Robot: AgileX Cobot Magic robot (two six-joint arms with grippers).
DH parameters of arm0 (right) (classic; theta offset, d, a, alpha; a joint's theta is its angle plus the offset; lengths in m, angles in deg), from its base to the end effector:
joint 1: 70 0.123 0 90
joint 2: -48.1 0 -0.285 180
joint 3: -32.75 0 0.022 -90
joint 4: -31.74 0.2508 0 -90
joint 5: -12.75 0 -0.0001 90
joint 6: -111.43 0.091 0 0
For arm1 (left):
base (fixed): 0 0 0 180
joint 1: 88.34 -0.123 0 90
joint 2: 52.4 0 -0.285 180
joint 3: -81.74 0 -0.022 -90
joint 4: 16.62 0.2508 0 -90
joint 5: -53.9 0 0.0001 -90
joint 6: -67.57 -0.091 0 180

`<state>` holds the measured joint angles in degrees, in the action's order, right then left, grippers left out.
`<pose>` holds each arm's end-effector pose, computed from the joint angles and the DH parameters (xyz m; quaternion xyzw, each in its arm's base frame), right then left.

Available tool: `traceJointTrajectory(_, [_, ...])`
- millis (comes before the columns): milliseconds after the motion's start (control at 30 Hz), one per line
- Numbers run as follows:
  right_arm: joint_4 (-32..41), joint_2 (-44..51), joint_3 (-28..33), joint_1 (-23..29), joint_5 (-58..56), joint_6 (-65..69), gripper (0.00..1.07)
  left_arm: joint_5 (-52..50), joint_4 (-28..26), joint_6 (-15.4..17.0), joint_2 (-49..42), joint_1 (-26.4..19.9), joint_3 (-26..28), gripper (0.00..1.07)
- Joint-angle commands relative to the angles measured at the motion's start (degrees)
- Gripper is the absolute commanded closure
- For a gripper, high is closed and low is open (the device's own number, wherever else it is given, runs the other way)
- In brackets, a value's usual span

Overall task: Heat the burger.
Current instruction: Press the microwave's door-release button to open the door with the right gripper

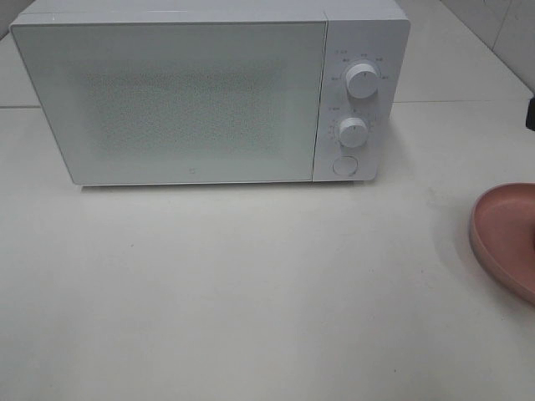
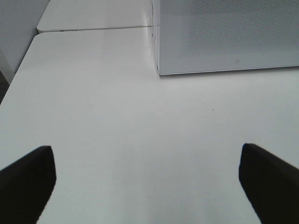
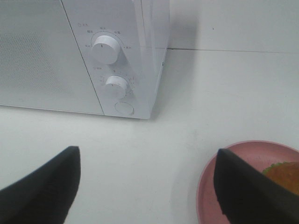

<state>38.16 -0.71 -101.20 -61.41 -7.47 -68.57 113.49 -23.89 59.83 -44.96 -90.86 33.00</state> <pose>0.1443 0.0254 0.2997 -0.0292 0.8426 0.0845 0.5310 -0.0045 -0.0101 0.2786 0.0404 0.8443 -0.0157 0.5341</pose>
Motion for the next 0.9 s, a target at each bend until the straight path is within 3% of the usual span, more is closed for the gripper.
traceJointTrajectory(33, [0.2, -3.8, -0.5, -0.3, 5.2, 0.0, 0.31, -0.2, -0.3, 0.1, -1.1, 0.3, -0.1, 0.07])
traceJointTrajectory(900, [-6.4, -23.7, -0.4, -0.2, 38.4, 1.1, 0.33, -0.2, -0.3, 0.1, -1.1, 0.3, -0.1, 0.07])
